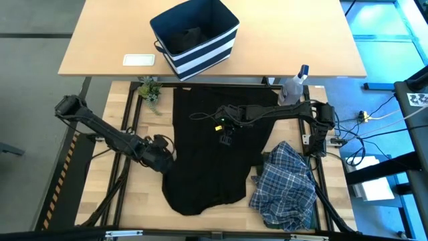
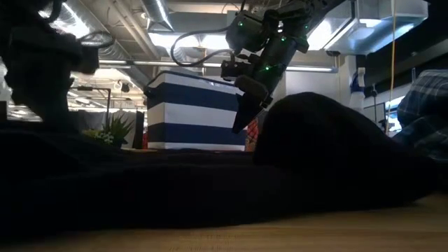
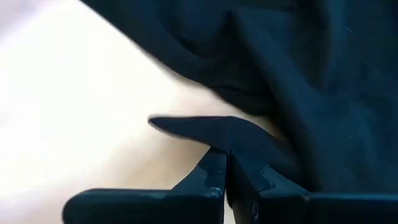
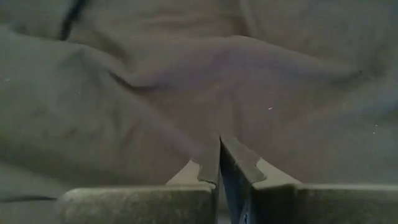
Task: Fold Laundry from Bin
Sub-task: Fold the black shirt
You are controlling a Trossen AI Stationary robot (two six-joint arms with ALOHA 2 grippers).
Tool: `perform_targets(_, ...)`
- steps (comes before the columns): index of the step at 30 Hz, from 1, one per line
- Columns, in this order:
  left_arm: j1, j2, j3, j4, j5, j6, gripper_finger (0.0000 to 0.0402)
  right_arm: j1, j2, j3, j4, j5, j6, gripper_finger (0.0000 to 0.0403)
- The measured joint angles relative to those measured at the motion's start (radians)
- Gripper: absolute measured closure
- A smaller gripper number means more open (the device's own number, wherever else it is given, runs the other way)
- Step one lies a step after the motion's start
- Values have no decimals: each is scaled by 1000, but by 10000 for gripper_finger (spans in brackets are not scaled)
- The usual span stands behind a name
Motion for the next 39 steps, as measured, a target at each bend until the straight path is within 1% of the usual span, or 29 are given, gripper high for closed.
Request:
perform_targets(5, -26, -1, 188, -339, -129, 0, 400, 0, 0, 0, 1, 0, -5, 391)
perform_targets(9, -60, -1, 352, -530, -235, -7, 401, 0, 0, 0, 5, -19, 7, 391)
perform_targets(12, -87, -2, 446, -603, -295, -8, 401, 0, 0, 0, 7, -71, 16, 391)
perform_targets(14, -105, -2, 487, -631, -323, -6, 401, 0, 0, 0, 10, -115, 16, 391)
perform_targets(18, -137, -2, 530, -686, -377, 2, 401, 2, 4, -1, 32, -197, 37, 391)
perform_targets(20, -146, -2, 536, -701, -419, 52, 401, 8, 8, -3, 46, -219, 42, 391)
perform_targets(22, -156, -2, 543, -684, -464, 115, 401, 20, 17, -5, 60, -220, 42, 391)
perform_targets(24, -161, -2, 551, -626, -505, 181, 401, 27, 23, -5, 67, -217, 39, 391)
perform_targets(30, -162, -1, 563, -311, -606, 556, 401, 27, 23, -5, 82, -216, 40, 391)
perform_targets(32, -164, -1, 563, -240, -628, 656, 401, 26, 23, -5, 104, -231, 41, 391)
perform_targets(35, -174, -1, 563, -176, -674, 738, 401, 36, 23, -5, 137, -283, 42, 391)
perform_targets(37, -186, -1, 563, -130, -710, 789, 401, 50, 23, -5, 162, -297, 42, 391)
perform_targets(39, -201, -1, 563, -67, -720, 875, 401, 65, 23, -4, 196, -297, 42, 391)
